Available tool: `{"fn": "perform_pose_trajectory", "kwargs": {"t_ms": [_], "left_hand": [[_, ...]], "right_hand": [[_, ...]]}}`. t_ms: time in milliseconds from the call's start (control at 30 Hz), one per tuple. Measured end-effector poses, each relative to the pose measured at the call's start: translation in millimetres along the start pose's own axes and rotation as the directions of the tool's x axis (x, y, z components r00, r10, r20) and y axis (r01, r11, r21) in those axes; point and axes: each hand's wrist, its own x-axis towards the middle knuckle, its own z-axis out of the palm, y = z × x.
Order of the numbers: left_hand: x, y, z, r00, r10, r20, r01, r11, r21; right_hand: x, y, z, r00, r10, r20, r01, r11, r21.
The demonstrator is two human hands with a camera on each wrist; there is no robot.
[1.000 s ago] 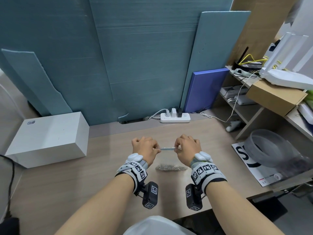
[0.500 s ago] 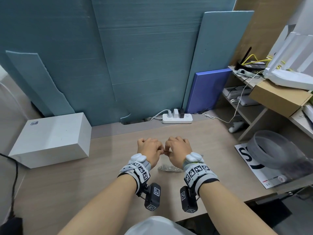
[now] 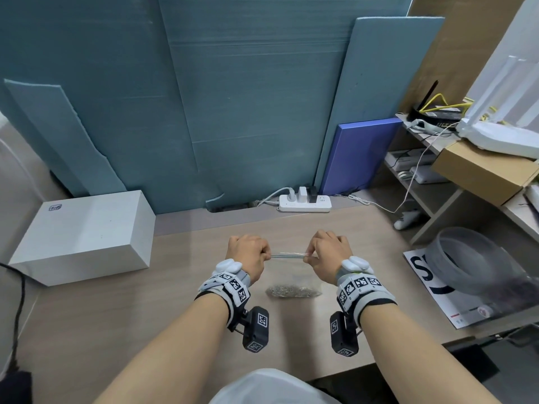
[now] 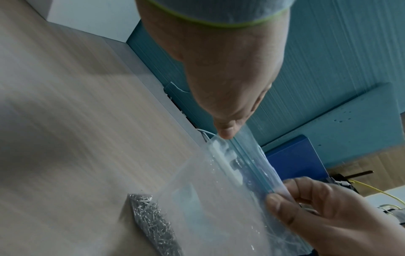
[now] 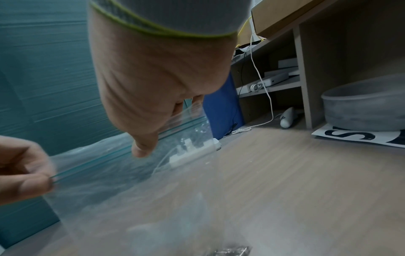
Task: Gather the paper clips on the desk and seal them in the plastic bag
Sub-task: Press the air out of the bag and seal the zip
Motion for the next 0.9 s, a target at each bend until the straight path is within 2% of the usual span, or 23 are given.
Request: {"fn": "perform_pose_trajectory", "kwargs": {"t_ms": [300, 367, 433, 500, 567, 600, 700, 767, 833, 900], "left_hand": [[40, 4, 13, 0.999, -0.04, -0.031, 0.04, 0.999, -0.011], [56, 10, 20, 0.998, -0.066, -0.022, 0.064, 0.995, -0.077], [67, 9, 26, 0.993, -0.119, 0.0, 0.116, 0.966, -0.232], [81, 9, 44, 0.973, -0.218, 0.082, 0.233, 0.916, -0.327], [85, 5, 56, 0.922, -0.336, 0.191, 0.38, 0.881, -0.281], [89, 3, 66, 0.888, -0.386, 0.249, 0.441, 0.869, -0.226], [83, -4, 89, 0.772, -0.439, 0.46, 0.508, 0.861, -0.032], [88, -3, 113, 0.666, -0.441, 0.601, 0.531, 0.846, 0.033], [80, 2, 121, 0.641, -0.415, 0.645, 0.535, 0.845, 0.012], [80, 5, 131, 0.649, -0.43, 0.628, 0.569, 0.822, -0.025]], "right_hand": [[29, 56, -10, 0.997, 0.076, 0.009, -0.076, 0.997, 0.01], [44, 72, -17, 0.993, 0.115, 0.01, -0.116, 0.993, 0.031], [58, 83, -22, 0.988, 0.153, 0.017, -0.153, 0.985, 0.076], [77, 102, -19, 0.972, 0.228, 0.061, -0.236, 0.953, 0.192], [84, 115, -8, 0.926, 0.349, 0.143, -0.377, 0.86, 0.344], [89, 123, 1, 0.896, 0.398, 0.196, -0.444, 0.82, 0.361], [88, 135, 26, 0.815, 0.399, 0.419, -0.523, 0.818, 0.239], [99, 145, 51, 0.719, 0.34, 0.606, -0.517, 0.845, 0.14], [93, 140, 66, 0.651, 0.28, 0.706, -0.506, 0.853, 0.128], [94, 140, 83, 0.638, 0.249, 0.729, -0.512, 0.844, 0.159]]}}
